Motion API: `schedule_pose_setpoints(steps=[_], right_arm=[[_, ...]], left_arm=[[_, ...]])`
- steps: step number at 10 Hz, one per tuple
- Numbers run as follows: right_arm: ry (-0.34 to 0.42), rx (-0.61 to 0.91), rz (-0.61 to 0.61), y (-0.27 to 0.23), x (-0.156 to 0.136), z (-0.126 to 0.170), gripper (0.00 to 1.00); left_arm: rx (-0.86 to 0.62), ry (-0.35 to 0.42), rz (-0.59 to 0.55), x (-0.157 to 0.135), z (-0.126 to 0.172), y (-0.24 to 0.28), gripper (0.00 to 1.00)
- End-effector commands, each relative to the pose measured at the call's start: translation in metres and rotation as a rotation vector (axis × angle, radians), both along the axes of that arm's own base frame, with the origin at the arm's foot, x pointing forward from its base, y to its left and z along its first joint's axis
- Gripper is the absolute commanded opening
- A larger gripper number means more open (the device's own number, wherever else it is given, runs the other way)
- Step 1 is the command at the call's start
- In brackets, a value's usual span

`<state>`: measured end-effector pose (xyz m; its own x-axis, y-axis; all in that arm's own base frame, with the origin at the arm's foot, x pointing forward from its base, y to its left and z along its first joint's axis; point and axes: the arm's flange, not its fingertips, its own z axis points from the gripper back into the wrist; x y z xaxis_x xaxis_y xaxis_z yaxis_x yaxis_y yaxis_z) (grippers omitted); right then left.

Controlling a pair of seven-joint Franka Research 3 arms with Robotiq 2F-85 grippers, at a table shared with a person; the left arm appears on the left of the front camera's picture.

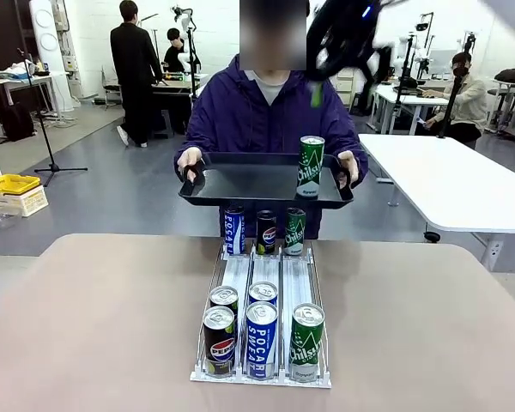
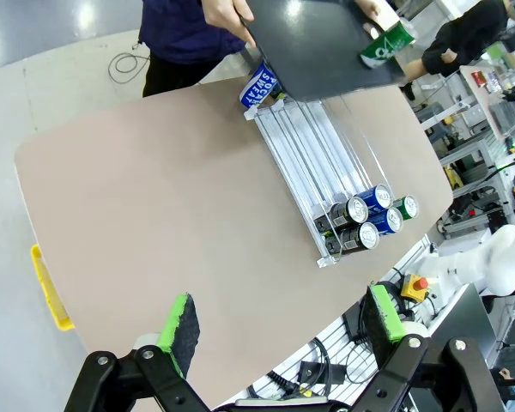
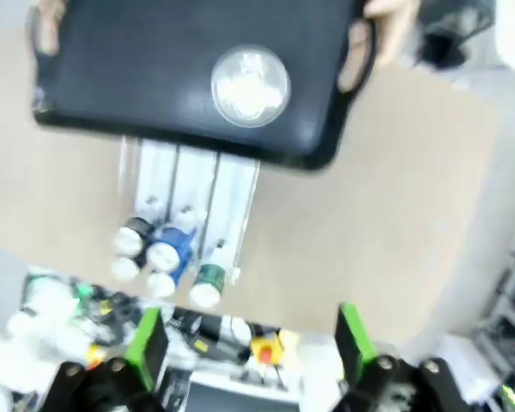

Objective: Retrieve and hand over the desired beverage to the person.
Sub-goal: Place the picked can on the Handle tray extended by the person.

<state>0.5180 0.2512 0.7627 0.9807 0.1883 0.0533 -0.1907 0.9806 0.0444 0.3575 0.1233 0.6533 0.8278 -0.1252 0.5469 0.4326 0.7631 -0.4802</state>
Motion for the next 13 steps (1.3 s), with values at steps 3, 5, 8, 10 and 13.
schedule_pose_setpoints(steps=[3,5,8,10,13], right_arm=[[-0.028,0.072,0.236,-0.117,-0.112,-0.075,1.0],[-0.04,0.138,0.272,-0.14,-0.13,-0.107,1.0],[-0.065,0.191,0.204,-0.157,-0.147,-0.143,1.0],[-0.043,0.199,0.16,-0.159,-0.138,-0.145,1.0],[-0.014,0.171,0.165,-0.166,-0.133,-0.147,1.0]], left_arm=[[-0.005,-0.009,-0.016,0.0,0.001,0.001,1.0],[-0.005,-0.009,-0.016,0.0,0.001,0.001,1.0],[-0.005,-0.009,-0.016,0.0,0.001,0.001,1.0],[-0.005,-0.009,-0.016,0.0,0.001,0.001,1.0],[-0.005,-0.009,-0.016,0.0,0.001,0.001,1.0]])
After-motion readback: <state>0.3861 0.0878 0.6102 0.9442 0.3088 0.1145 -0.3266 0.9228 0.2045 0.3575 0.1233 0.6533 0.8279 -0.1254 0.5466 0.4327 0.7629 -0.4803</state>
